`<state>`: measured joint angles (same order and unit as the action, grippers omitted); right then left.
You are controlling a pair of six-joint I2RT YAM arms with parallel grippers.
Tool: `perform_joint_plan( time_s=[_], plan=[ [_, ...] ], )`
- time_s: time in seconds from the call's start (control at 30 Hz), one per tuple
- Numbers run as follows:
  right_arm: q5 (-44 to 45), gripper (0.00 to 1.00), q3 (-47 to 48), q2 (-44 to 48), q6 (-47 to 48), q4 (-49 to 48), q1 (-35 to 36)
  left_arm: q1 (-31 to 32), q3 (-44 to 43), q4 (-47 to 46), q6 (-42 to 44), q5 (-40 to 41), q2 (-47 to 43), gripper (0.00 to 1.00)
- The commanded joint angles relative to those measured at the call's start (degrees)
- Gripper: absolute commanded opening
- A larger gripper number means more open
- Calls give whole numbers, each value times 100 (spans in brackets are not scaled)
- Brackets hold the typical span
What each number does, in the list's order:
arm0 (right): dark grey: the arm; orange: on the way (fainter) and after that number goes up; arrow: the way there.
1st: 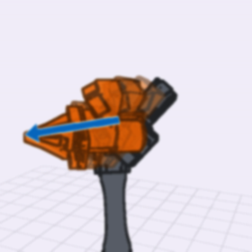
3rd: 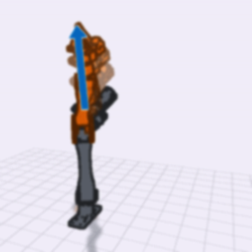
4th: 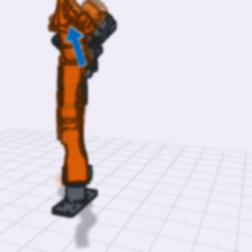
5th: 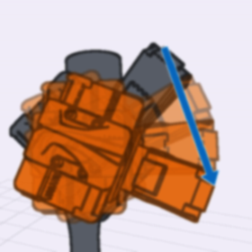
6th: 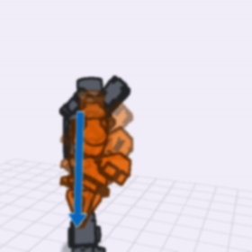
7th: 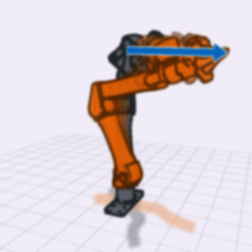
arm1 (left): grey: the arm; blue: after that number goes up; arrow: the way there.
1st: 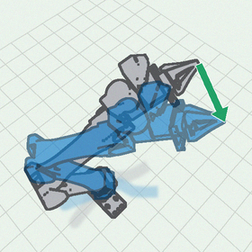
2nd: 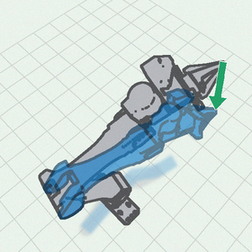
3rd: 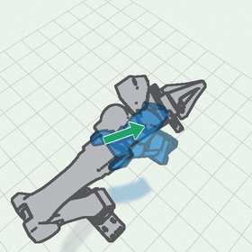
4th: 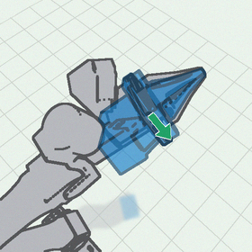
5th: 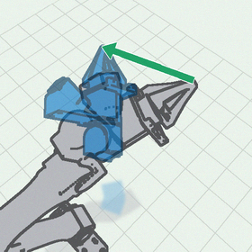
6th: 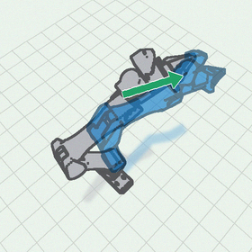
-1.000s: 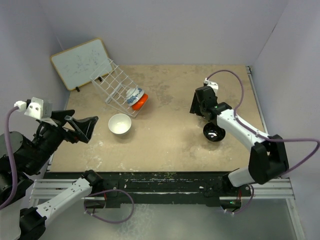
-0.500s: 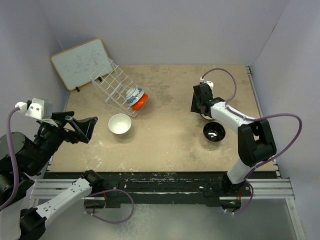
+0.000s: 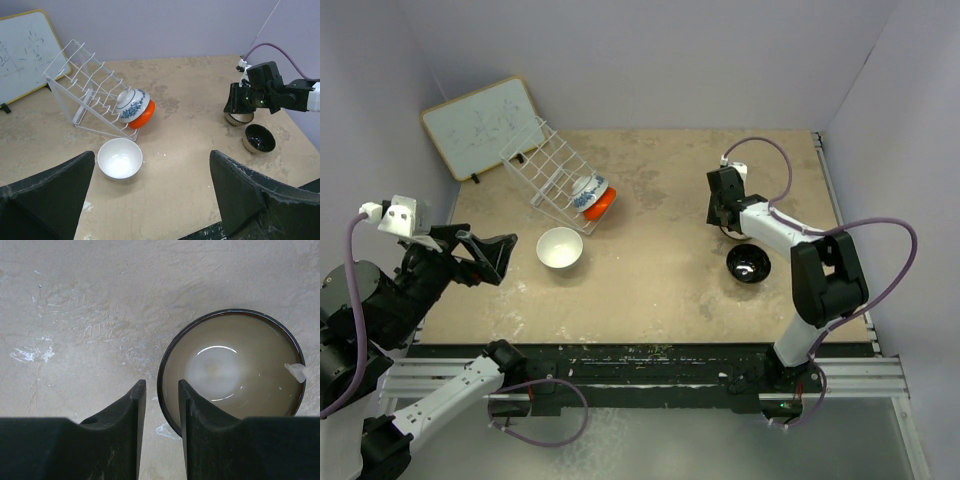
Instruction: Load the bowls into the dish rack
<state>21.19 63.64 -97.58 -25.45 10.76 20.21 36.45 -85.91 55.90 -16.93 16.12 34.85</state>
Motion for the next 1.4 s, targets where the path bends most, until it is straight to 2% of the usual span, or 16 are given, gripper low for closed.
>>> perform_joint_plan(
  time_s=[0.0,0.23,0.4,0.5,0.6,0.73,0.77,0.83,0.87,0.97,1.2,1.37],
  plan=[
    [175,33,149,-74,118,-154,-43,-17,4,-73,-13,101,-39,99],
    [112,29,160,-131,128,-143,-54,-16,-18,-6,-43,126,-87,99],
    [103,14,98,-24,102,-166,-61,-19,-15,14,-63,146,-145,99],
    [135,13,141,-64,145,-106,-60,-16,-14,26,-78,138,-167,99],
    [194,19,199,-179,150,-3,-61,-23,-16,43,-91,128,-203,99],
    [173,19,184,-218,128,4,-61,-20,-32,66,-108,137,-250,99],
    [149,16,184,-213,128,5,-56,-23,-46,70,-103,137,-259,99],
    [100,3,184,-159,136,6,-61,-18,-61,79,-118,137,-260,99],
    [80,0,178,-105,137,-2,-61,-19,-70,85,-118,143,-260,99],
    [-64,0,162,214,193,-103,-61,-21,-98,86,-118,154,-249,99],
    [-1211,0,357,1429,217,-691,-60,-17,-254,50,-108,155,-202,99],
    [-2703,0,18,2087,-667,-2076,-61,-20,-393,34,-74,146,-136,99]
  ],
)
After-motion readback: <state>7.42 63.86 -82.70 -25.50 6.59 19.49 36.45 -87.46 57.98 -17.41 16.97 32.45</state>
